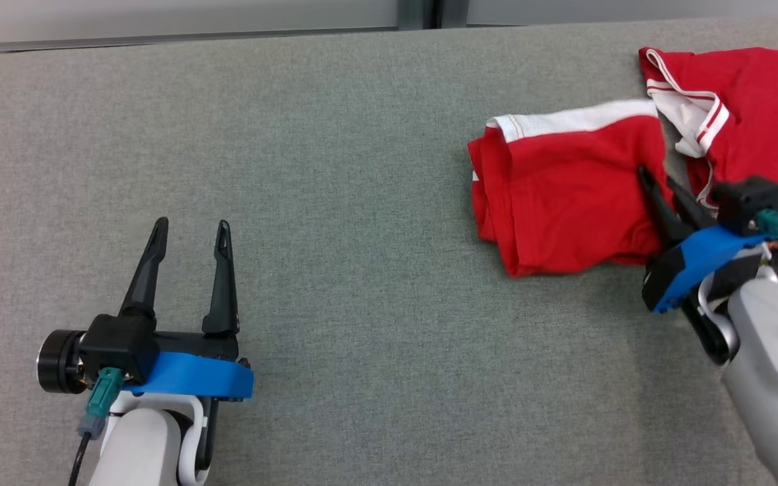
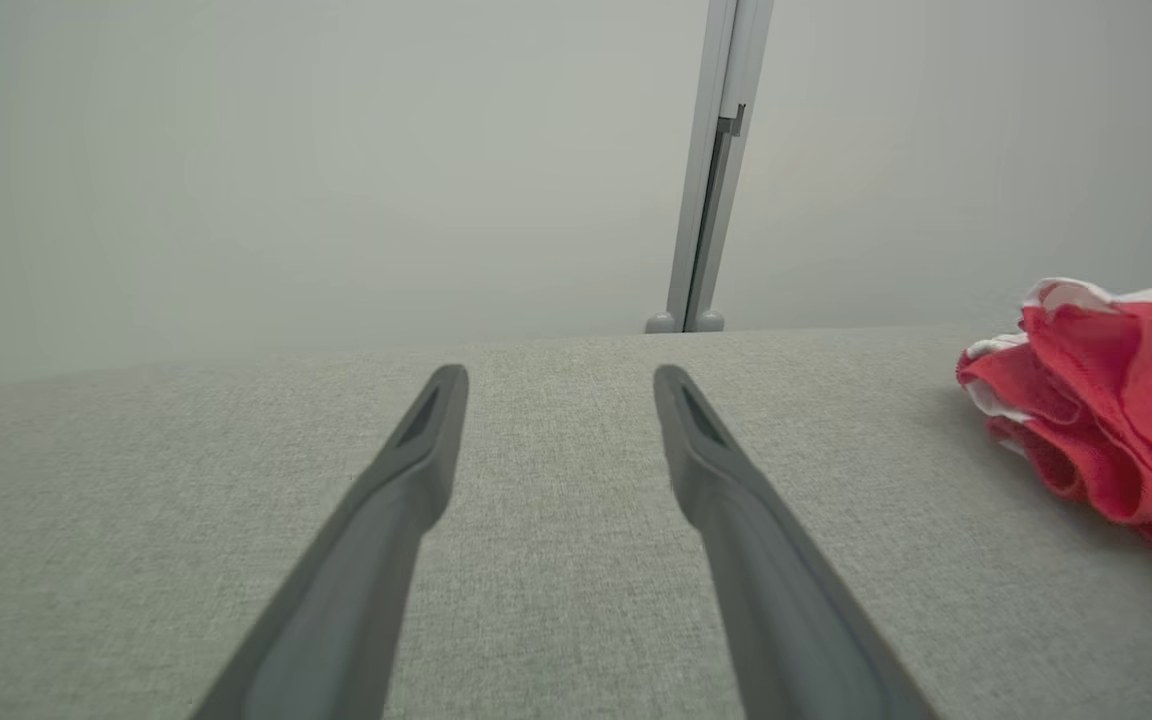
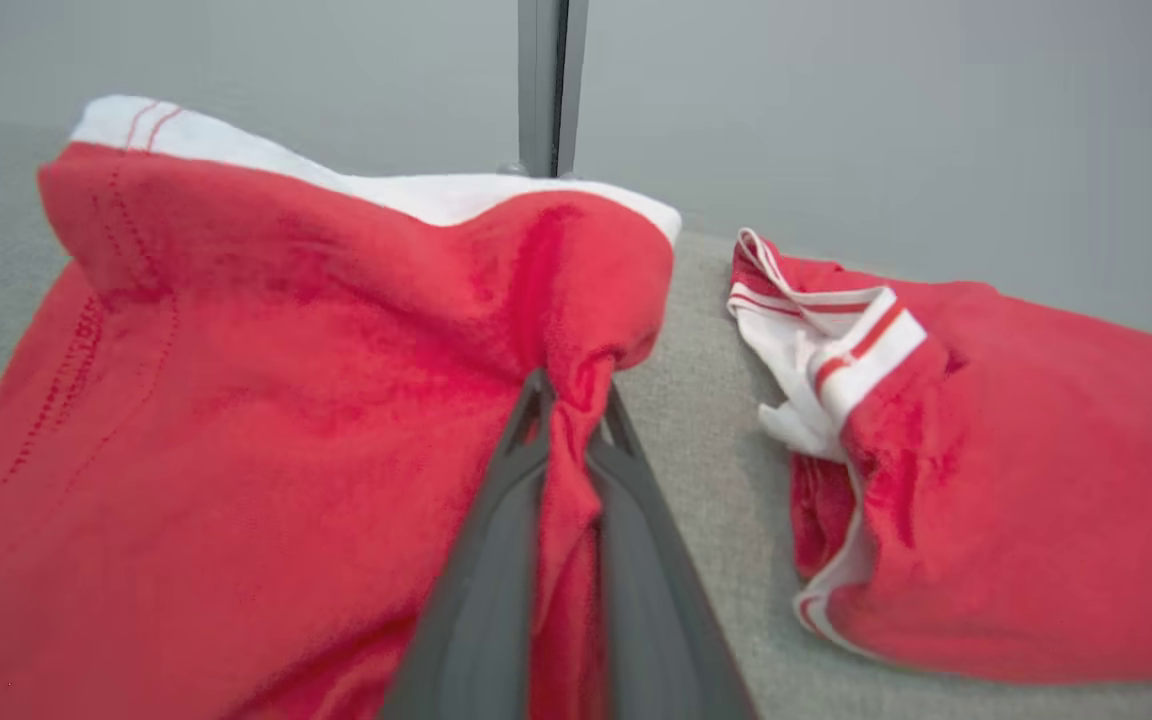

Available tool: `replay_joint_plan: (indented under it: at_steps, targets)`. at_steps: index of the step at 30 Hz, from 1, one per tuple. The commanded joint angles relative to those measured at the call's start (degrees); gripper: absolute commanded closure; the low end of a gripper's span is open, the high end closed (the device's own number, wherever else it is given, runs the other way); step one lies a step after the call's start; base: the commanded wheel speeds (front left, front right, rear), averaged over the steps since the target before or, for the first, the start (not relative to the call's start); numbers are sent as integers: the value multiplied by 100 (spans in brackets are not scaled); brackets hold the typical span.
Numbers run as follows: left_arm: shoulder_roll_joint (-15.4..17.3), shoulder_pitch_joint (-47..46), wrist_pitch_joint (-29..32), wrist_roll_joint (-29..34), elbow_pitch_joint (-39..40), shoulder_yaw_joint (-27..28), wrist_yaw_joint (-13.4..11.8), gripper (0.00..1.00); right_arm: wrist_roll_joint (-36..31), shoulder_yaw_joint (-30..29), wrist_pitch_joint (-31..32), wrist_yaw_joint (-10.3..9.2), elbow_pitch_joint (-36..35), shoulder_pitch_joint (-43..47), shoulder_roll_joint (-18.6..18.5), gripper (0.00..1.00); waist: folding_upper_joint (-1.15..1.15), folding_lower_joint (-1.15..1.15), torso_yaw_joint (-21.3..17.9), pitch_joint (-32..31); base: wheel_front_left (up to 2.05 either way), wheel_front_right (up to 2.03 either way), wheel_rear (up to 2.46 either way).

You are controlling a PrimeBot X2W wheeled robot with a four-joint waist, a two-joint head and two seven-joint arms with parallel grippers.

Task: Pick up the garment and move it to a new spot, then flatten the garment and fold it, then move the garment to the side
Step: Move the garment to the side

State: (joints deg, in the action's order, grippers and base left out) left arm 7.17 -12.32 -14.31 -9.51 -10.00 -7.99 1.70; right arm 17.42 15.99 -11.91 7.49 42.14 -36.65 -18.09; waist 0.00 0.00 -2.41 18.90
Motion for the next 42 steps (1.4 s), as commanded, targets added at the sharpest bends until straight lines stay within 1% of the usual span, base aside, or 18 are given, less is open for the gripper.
replay_joint_plan:
  at_steps: [1, 6, 11, 16, 17, 22, 24, 28, 32, 37, 38, 39, 40, 42]
  targets:
    - [23, -124, -37, 26, 31, -6, -18, 0, 44, 34, 79, 1, -122, -316, -127, 100, 0, 0, -9, 67, 0, 0, 0]
    - [65, -241, -42, 23, 129, -8, -39, 0, -28, 170, 404, 1, -396, -880, -541, 100, 0, 0, -39, 330, 0, 0, 0]
    - [124, -344, -52, 27, 203, 32, -59, 0, 51, 154, 782, 0, -766, -1257, -1218, 100, 0, 0, -126, 658, 0, 0, 0]
    - [199, -405, -51, 47, 325, 62, -91, 0, 353, 38, 1193, 0, -1051, -1393, -1960, 100, 0, 0, -247, 948, 0, 0, 0]
    - [199, -405, -51, 47, 325, 62, -91, 0, 353, 38, 1193, 0, -1051, -1393, -1960, 100, 0, 0, -247, 948, 0, 0, 0]
    - [280, -519, -27, 58, 484, 62, -108, 0, 501, -201, 1485, 0, -1082, -1454, -2512, 100, 0, 0, -311, 1174, 0, 0, 0]
    - [281, -564, -11, 72, 548, 34, -110, 0, 527, -310, 1564, 0, -993, -1521, -2653, 100, 0, 0, -310, 1242, 0, 0, 0]
    - [294, -645, 25, 86, 633, -28, -91, 0, 435, -416, 1668, 0, -748, -1653, -2792, 100, 0, 0, -255, 1344, 0, 0, 0]
    - [300, -731, 30, 76, 700, -68, -91, 0, 276, -352, 1739, 0, -510, -1904, -2866, 100, 0, 0, -175, 1436, 0, 0, 0]
    - [310, -705, 18, 59, 756, -68, -139, 0, 8, -277, 1823, 0, -134, -2207, -2873, 100, 0, 0, -91, 1502, 0, 0, 0]
    - [312, -702, 15, 52, 758, -67, -148, 0, -36, -265, 1801, 0, -68, -2258, -2871, 93, 0, 0, -75, 1510, 0, 0, 0]
    - [314, -699, 12, 41, 760, -62, -157, 0, -65, -250, 1783, 0, -2, -2293, -2851, 62, 0, 0, -63, 1514, 0, 0, 0]
    - [320, -696, 9, 35, 761, -58, -161, 0, -102, -249, 1768, 0, 82, -2343, -2829, 0, 0, 0, -56, 1517, 0, 0, 0]
    - [320, -696, 4, 17, 746, -60, -171, 0, -190, -262, 1751, 0, 244, -2432, -2790, 0, 0, 0, -42, 1506, 0, 0, 0]
